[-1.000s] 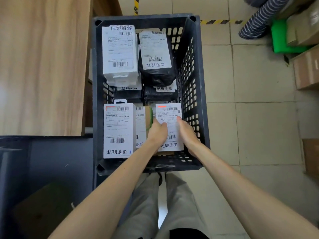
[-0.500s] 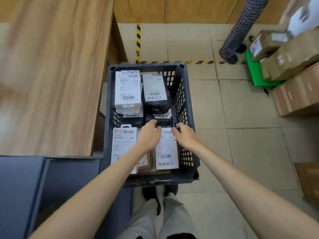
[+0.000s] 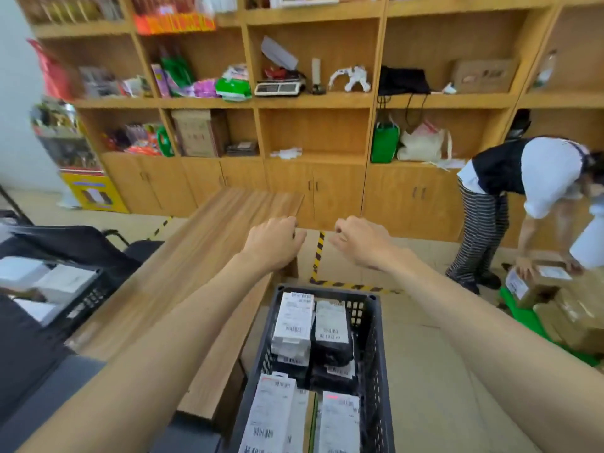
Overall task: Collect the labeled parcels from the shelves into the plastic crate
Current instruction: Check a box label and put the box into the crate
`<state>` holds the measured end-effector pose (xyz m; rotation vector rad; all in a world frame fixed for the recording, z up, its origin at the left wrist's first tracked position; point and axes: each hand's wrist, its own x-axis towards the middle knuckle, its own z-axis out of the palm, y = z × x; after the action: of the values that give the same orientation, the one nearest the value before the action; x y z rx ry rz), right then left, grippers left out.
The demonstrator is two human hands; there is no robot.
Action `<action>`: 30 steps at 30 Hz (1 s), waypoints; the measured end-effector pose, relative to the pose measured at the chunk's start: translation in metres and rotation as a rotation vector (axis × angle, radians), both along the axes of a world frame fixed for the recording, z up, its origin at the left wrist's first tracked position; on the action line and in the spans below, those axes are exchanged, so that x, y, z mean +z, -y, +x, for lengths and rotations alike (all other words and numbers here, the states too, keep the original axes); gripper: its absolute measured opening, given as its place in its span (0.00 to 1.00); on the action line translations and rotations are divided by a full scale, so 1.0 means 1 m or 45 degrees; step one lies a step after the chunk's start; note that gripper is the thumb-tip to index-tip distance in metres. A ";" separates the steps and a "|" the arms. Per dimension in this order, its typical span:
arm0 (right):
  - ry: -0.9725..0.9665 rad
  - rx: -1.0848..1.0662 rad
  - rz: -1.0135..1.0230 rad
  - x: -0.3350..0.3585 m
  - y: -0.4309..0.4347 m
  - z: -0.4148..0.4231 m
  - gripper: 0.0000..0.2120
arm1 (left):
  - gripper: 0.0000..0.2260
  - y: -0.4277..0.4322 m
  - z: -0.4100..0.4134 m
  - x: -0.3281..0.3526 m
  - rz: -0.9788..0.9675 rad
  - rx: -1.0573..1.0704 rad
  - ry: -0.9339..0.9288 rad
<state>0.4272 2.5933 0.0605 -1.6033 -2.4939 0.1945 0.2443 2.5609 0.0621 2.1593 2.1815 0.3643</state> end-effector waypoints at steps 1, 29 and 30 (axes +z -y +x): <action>0.016 0.040 0.046 0.011 -0.001 -0.007 0.16 | 0.18 0.006 -0.004 0.012 0.044 0.034 -0.017; -0.209 1.612 0.215 0.037 0.397 -0.294 0.18 | 0.21 0.580 -0.132 0.042 0.092 1.507 -0.244; -0.225 1.636 0.203 0.037 0.422 -0.294 0.18 | 0.21 0.605 -0.129 0.042 0.087 1.534 -0.242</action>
<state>0.1328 2.1717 0.0975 0.2444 -2.8452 0.2458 0.1154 1.9563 0.1041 0.6332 3.3367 0.2446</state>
